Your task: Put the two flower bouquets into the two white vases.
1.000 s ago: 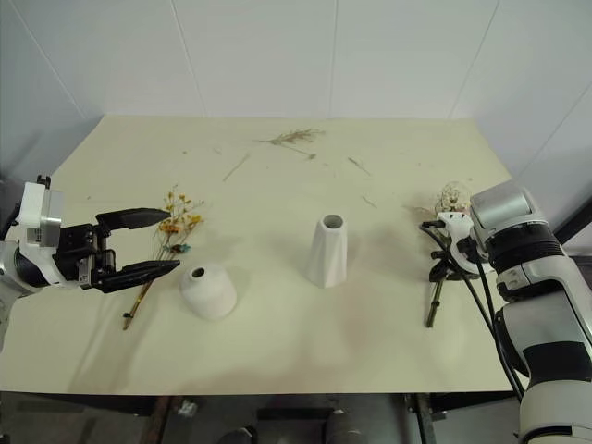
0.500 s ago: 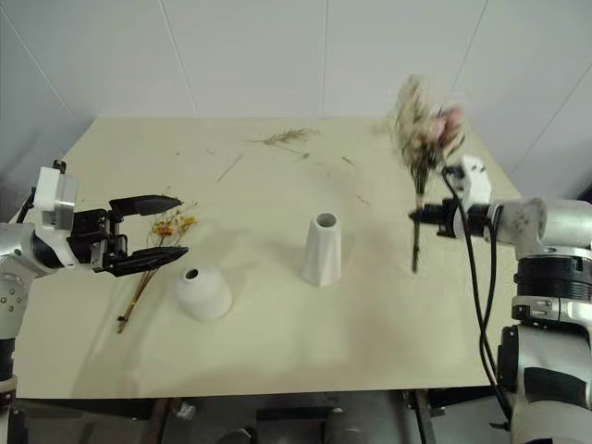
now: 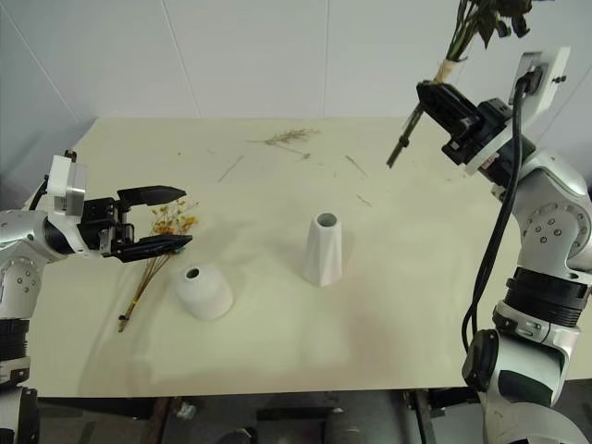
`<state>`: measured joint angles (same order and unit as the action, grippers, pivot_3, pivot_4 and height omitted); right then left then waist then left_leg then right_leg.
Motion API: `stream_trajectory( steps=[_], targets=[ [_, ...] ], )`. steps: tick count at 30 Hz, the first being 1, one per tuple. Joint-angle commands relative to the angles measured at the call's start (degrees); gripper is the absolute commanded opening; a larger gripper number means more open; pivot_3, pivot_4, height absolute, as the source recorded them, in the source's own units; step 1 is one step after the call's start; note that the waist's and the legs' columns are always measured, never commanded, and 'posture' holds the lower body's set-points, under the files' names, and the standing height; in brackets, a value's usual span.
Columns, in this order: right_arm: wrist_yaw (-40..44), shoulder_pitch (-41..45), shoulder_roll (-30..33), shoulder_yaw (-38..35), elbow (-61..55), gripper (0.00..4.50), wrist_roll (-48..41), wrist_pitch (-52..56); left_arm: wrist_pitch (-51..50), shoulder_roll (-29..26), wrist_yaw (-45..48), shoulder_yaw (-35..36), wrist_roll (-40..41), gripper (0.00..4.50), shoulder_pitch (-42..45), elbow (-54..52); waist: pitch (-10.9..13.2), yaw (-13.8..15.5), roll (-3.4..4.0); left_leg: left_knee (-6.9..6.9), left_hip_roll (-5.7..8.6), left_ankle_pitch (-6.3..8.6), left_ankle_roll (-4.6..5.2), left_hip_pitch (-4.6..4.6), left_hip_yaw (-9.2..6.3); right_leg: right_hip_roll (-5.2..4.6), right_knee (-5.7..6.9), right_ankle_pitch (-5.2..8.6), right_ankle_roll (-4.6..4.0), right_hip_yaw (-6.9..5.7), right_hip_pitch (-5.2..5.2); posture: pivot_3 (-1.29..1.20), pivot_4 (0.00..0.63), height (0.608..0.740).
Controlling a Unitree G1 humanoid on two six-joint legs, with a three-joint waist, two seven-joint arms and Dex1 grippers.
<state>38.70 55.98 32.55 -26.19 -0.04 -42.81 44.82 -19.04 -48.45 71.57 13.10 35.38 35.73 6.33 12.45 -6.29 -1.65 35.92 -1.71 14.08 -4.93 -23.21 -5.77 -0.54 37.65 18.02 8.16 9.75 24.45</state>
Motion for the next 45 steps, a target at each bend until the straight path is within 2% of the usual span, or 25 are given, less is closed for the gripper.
stream_trajectory(
  steps=[1,19,34,45],
  targets=[
    [-0.46,0.91,0.07,1.12,-5.33,0.02,-5.19,2.58,1.39,0.38,0.25,0.26,-0.49,4.50,1.76,0.69,0.00,0.00,0.00,0.01,0.00,0.00,0.00,0.00,-0.01,0.00,0.00,0.00,0.00,-0.01,-0.01,0.00,0.150,0.740],
    [-7.24,-7.18,-6.42,7.86,-10.68,0.02,-9.59,4.59,1.72,3.78,-1.80,-0.05,-0.89,4.50,2.35,-0.51,0.00,0.10,0.00,0.02,0.00,0.00,0.00,-0.01,-0.03,0.00,0.01,0.00,0.00,-0.01,0.01,0.00,0.150,0.740],
    [-7.63,-10.33,-5.16,9.80,-13.11,0.02,-11.65,6.50,1.36,3.35,-2.96,0.69,-0.48,4.50,1.66,-1.71,0.00,0.09,0.00,0.02,0.01,0.00,0.00,-0.02,-0.04,0.00,0.00,0.00,0.00,-0.01,0.00,0.00,0.150,0.740],
    [-1.72,-14.84,-3.52,16.57,-13.41,0.02,-2.09,-3.02,1.73,3.55,-3.03,0.53,-0.69,4.50,2.28,-1.17,0.00,0.08,0.00,0.02,0.01,0.00,0.01,-0.02,-0.03,0.00,-0.03,0.00,0.00,-0.01,0.00,0.00,0.150,0.740]
  ],
)
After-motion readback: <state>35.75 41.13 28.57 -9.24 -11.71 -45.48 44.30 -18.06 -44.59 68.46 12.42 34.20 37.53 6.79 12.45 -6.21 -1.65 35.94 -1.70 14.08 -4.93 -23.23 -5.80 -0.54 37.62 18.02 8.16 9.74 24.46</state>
